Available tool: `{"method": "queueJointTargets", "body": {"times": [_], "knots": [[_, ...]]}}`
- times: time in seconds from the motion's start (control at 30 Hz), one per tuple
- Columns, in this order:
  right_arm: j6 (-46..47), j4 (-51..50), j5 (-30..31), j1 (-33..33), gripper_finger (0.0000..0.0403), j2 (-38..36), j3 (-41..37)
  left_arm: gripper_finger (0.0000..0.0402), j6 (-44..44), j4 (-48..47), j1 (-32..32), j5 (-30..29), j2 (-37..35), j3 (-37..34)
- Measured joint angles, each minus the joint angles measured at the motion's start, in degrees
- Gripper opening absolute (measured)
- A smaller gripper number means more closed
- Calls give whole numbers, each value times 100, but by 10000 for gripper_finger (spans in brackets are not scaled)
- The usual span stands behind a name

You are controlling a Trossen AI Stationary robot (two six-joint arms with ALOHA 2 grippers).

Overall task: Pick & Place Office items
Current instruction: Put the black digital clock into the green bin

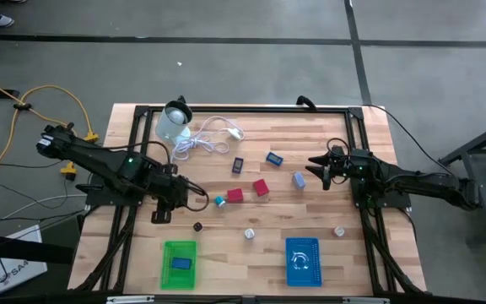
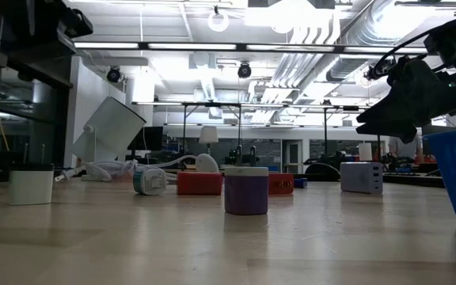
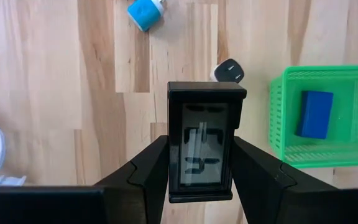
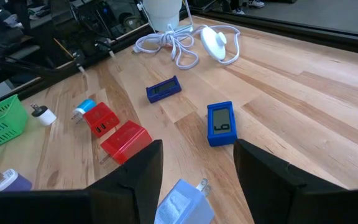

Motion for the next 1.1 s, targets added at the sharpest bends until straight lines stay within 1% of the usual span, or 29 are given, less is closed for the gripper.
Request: {"method": "queueJointTargets", "body": {"times": [0.1, 0.23, 0.33, 0.57, 0.8, 1.0, 1.1], "knots": [[0, -1, 0, 0, 184, 0, -1, 150, -81, 49, -32, 79, 71, 0], [0, 0, -1, 0, 184, 2, -1, 150, -343, 81, -268, 81, 103, 0], [0, 0, 0, 0, 184, 2, 0, 150, -554, 147, -540, 39, 119, 0], [0, 0, 0, 0, 184, 2, 0, 150, -1490, 223, -1307, -111, 205, 0], [0, 0, 0, 0, 184, 0, 0, 149, -2107, 582, -1989, -113, 591, 0], [0, 0, 0, 2, 184, 0, 0, 149, -2419, 977, -2336, -14, 907, 0], [0, 0, 0, 1, 184, 0, 0, 149, -2553, 1019, -2503, 5, 1048, 65]]}}
